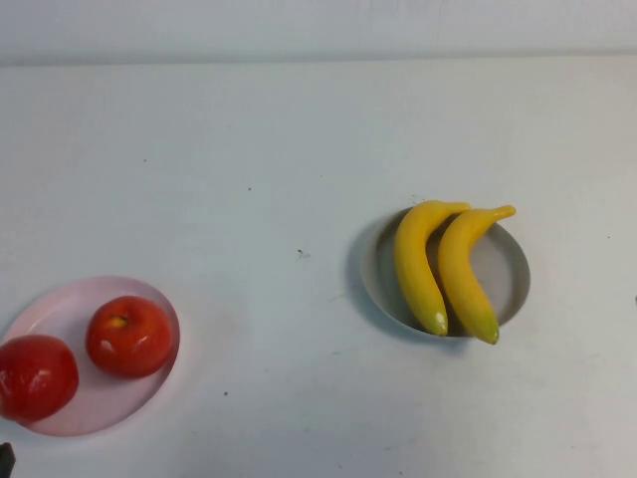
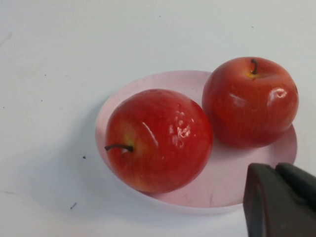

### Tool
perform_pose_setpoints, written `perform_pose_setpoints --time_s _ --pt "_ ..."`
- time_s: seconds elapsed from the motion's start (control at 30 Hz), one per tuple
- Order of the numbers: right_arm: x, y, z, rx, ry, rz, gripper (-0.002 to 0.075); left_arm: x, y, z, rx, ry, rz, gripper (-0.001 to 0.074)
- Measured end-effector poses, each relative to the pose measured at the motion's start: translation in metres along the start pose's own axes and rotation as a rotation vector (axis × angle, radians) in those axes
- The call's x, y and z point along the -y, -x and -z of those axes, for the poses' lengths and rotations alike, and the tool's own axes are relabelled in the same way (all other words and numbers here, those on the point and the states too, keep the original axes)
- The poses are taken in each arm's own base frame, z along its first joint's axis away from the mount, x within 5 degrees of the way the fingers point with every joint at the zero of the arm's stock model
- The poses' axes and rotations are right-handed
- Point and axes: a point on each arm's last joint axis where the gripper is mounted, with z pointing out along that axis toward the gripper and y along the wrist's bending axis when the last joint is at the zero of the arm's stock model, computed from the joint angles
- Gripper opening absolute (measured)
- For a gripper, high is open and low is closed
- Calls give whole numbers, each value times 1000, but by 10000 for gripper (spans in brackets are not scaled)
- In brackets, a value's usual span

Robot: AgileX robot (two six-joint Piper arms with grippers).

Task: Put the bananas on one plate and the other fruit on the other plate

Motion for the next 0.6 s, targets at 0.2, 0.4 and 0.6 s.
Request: perform_pose_setpoints --time_s 0.2,0.4,0.6 --pt "28 -75 -10 369 -235 -143 -15 0 0 0 0 0 0 -1" --pt "28 -142 -19 585 -395 -224 -15 0 0 0 0 0 0 -1" --pt "23 -166 -16 725 -458 -277 -15 0 0 0 0 0 0 -1"
